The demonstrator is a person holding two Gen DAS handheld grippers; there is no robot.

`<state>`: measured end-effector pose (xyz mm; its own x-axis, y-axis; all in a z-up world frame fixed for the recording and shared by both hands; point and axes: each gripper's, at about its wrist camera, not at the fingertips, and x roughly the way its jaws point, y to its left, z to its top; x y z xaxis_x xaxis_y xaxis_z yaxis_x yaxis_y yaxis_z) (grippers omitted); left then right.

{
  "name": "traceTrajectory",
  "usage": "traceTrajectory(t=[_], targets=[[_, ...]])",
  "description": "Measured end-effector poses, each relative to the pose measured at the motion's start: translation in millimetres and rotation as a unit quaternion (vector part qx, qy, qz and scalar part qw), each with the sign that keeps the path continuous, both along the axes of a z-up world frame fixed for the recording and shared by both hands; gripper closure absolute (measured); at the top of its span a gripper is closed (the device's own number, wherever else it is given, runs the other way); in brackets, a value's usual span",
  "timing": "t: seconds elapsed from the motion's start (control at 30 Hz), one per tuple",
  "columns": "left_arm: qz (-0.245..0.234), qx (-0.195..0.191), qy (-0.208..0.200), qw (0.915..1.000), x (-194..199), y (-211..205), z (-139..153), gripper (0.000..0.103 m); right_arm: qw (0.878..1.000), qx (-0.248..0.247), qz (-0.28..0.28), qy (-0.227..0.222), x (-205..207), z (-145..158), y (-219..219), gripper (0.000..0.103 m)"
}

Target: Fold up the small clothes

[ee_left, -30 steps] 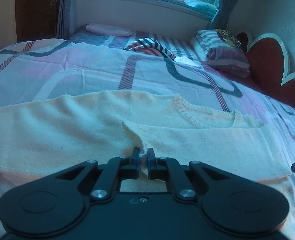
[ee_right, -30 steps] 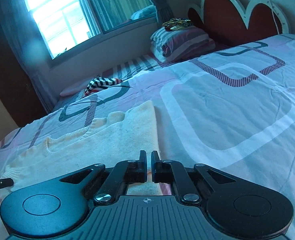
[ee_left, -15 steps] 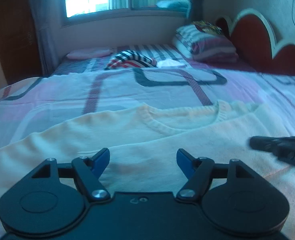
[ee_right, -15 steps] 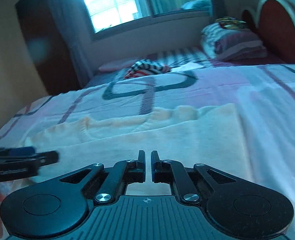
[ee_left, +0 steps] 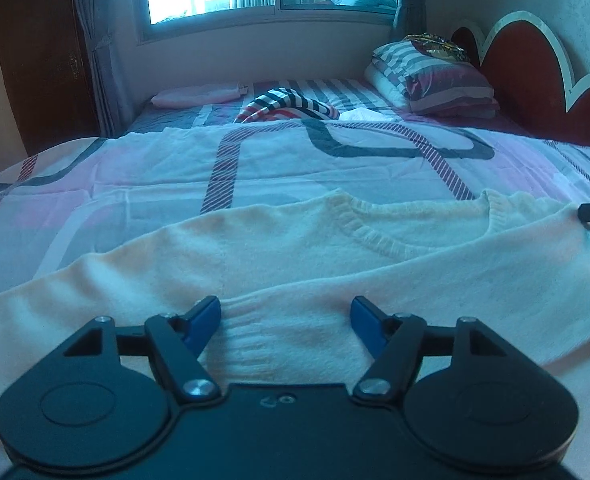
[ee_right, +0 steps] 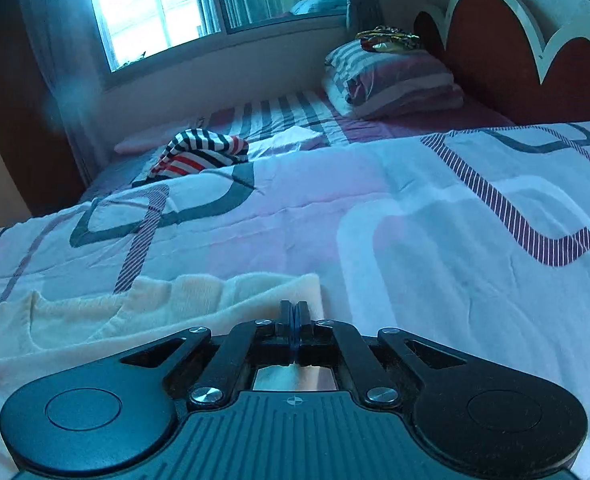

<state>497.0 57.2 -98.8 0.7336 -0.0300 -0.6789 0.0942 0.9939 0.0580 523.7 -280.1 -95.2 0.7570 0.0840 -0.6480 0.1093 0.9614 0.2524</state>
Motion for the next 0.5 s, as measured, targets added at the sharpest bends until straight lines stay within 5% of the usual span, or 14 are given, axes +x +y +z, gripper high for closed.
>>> traceTrajectory(t=[0.2, 0.3, 0.5], targets=[[-0.001, -0.001, 0.009, 1.0, 4.2, 0.1, -6.1, 0.03, 0.999, -0.015, 0.022, 0.036, 6.3, -5.6, -3.0, 0.103], [0.002, 0.008, -0.002, 1.0, -5.1, -0.7, 4.0, 0.034, 0.999, 0.01, 0.032, 0.041, -21.8, 2.9, -4.8, 0.103], [0.011, 0.012, 0.006, 0.9999, -25.4, 0.4, -4.2, 0.03, 0.998, -0.024, 0.042, 0.033, -84.5, -3.8, 12.7, 0.103]])
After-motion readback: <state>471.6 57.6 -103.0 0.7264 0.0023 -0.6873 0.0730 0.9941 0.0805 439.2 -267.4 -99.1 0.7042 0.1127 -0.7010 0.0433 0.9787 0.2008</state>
